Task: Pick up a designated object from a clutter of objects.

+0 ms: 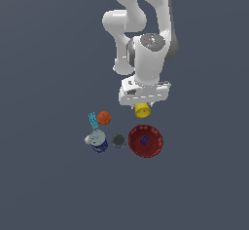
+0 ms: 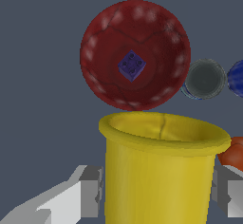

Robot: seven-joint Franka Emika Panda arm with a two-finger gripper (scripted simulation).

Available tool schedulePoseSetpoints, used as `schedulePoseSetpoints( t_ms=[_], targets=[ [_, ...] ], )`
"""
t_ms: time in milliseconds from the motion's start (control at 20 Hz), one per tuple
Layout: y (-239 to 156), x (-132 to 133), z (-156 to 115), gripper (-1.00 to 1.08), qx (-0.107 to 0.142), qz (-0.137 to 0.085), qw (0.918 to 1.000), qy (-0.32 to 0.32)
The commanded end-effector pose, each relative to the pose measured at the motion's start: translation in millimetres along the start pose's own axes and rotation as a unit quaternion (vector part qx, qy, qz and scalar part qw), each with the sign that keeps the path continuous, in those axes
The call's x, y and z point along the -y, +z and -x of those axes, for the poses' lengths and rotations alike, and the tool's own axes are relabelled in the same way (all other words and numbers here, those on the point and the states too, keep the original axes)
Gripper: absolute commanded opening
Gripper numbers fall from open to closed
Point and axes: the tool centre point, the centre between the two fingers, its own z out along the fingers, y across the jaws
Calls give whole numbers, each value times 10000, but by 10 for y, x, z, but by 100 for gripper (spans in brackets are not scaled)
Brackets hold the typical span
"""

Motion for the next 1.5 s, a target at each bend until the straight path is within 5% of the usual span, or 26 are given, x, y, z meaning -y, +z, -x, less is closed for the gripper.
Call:
schedulePoseSetpoints(
  t_ms=[0,1000,1450],
  targets=[
    [-259,-143,6,-100,-7,-9,10000,-2],
    [-2200,-1279,1,-100,-8,-4,10000,5],
    [-2743,-1604,-33,-100,-6,5,10000,8]
  ],
)
